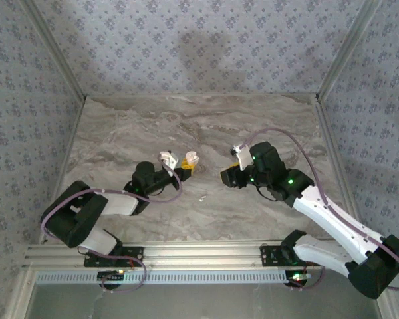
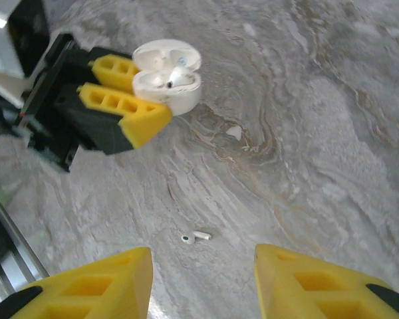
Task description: Insert wireless bluetooth earbuds into charging case
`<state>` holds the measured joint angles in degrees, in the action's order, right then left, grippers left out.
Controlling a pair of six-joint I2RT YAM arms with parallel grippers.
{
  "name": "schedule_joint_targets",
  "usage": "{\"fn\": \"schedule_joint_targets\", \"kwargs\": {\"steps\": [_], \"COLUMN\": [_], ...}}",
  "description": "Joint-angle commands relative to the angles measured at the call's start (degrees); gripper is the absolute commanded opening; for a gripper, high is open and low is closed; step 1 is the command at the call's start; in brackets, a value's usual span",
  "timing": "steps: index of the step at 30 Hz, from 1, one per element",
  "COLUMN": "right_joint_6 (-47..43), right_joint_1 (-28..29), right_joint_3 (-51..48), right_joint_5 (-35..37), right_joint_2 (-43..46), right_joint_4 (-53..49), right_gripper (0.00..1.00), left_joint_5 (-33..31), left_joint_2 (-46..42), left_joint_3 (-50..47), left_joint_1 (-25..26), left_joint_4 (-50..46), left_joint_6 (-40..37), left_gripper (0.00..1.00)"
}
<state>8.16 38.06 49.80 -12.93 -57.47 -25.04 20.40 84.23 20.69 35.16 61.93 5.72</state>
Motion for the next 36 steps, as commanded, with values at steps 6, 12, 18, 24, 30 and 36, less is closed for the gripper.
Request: {"fn": "schedule_joint_targets", "kwargs": {"steps": [6,12,18,24,30,36], "right_joint_6": [-22.0,-31.2,-43.2,-58.4,-68.7,-73.8], "right_joint_1": [1.2,2.4,4.0,6.8,10.0,12.1], "right_joint_3": [6.6,11.9,16.1,18.0,23.3,24.4], "right_joint_5": [-4.1,-5.5,-8.2,-8.2,-2.6,-1.6], "right_joint_2": [-6.7,-13.7,-20.2,-25.3,-33.6,-39.2], "right_joint_4": [-6.1,-10.3,-14.6,-18.6,-25.3,-25.8], "right_gripper": [0.46,0.45,0.46,0.49,0.49,0.48], "left_joint_5": [-4.1,-4.5,-5.0,-5.0,-5.2,-5.5], "left_joint_2": [-4.7,-7.2,-10.2,-11.8,-12.7,-13.5], "left_joint_3": [-2.2,-3.4,-4.6,-5.1,-5.1,-5.2], "left_joint_1": [-2.4,-5.0,-6.8,-8.4,-9.6,-10.4], "left_joint_4": [-4.4,-7.3,-10.3,-12.6,-15.2,-16.7], "left_joint_6": [4.4,6.2,6.4,6.4,6.8,7.0], "left_gripper": [0.16,0.16,0.16,0.16,0.16,0.16]}}
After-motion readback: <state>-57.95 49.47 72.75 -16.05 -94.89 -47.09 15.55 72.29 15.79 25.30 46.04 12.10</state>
